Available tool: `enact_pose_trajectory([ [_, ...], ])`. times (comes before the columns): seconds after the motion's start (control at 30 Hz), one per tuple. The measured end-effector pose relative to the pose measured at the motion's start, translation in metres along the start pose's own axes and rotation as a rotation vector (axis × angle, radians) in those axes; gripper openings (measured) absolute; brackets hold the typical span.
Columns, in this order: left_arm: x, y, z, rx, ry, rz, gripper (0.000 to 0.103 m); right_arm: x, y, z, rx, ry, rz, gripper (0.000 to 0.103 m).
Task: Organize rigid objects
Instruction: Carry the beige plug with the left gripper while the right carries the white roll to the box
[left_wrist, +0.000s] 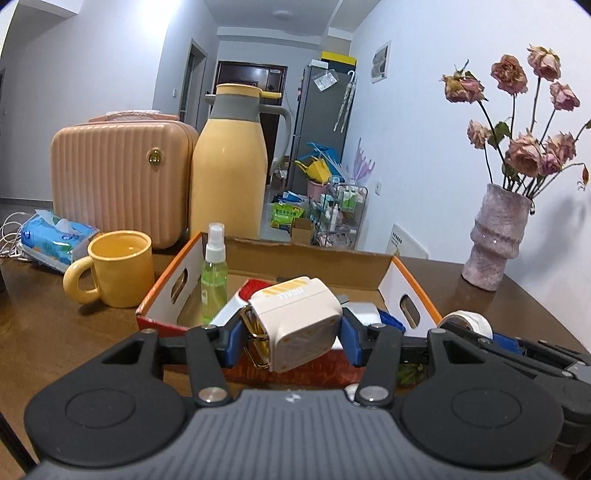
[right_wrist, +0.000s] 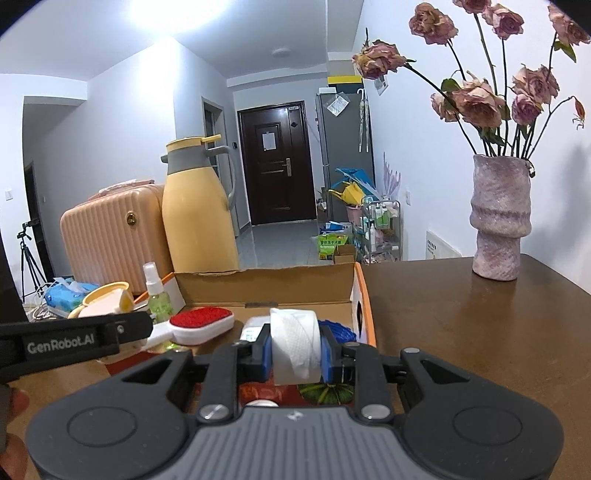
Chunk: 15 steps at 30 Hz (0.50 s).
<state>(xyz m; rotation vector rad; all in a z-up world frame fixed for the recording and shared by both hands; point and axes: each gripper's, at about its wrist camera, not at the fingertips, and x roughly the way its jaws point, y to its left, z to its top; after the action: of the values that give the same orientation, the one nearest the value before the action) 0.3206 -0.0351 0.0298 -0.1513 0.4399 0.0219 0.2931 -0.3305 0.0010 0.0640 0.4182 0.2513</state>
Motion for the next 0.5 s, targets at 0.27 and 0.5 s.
enact_pose_trajectory([
  [0.27,0.019,0.002,0.015,-0.018,-0.02,0.014,0.052,0.021,0.005,0.013,0.005,-0.014,-0.02,0.024],
  [0.5,0.039,0.003,0.025,-0.034,-0.022,0.025,0.052,0.046,0.006,0.024,0.016,-0.02,-0.044,0.024],
])
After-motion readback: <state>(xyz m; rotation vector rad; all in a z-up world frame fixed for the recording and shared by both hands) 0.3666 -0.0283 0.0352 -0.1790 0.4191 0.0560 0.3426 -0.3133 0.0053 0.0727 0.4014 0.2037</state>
